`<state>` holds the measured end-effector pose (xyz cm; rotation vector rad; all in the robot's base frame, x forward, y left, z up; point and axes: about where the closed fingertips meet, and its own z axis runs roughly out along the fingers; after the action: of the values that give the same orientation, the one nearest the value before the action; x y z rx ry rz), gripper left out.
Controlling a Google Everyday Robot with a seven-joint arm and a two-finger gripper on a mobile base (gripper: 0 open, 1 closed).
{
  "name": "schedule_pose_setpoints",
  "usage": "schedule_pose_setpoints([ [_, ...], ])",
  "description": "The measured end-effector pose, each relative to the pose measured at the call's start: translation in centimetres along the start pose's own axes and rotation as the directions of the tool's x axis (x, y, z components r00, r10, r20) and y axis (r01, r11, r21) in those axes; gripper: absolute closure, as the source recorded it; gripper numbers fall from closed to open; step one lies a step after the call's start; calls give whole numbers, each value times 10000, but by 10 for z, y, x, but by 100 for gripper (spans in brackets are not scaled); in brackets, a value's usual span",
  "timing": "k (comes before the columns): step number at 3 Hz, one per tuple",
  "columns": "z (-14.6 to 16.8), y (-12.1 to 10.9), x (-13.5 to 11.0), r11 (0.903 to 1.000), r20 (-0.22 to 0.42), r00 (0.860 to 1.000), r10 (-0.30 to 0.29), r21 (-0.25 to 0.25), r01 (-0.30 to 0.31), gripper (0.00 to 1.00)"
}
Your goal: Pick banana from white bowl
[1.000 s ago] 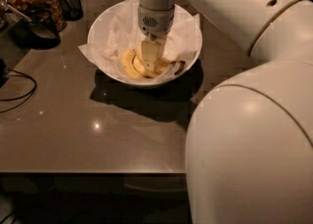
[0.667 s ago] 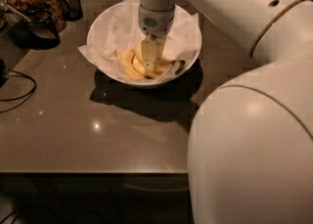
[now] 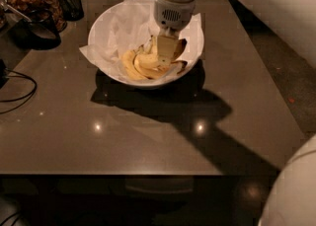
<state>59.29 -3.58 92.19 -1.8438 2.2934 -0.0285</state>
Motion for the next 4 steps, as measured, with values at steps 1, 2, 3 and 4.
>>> schedule_pose_setpoints([
  [1,0,0,-1,10000,26,10000,-32,23,32,100],
  [2,-23,-3,-12,9989,793,9962,-358,317,334,100],
  [3,-43,0,-16,9973,1661,9837,-696,327,650,100],
  [4,-50,2,-15,9967,2259,9707,-816,198,792,100],
])
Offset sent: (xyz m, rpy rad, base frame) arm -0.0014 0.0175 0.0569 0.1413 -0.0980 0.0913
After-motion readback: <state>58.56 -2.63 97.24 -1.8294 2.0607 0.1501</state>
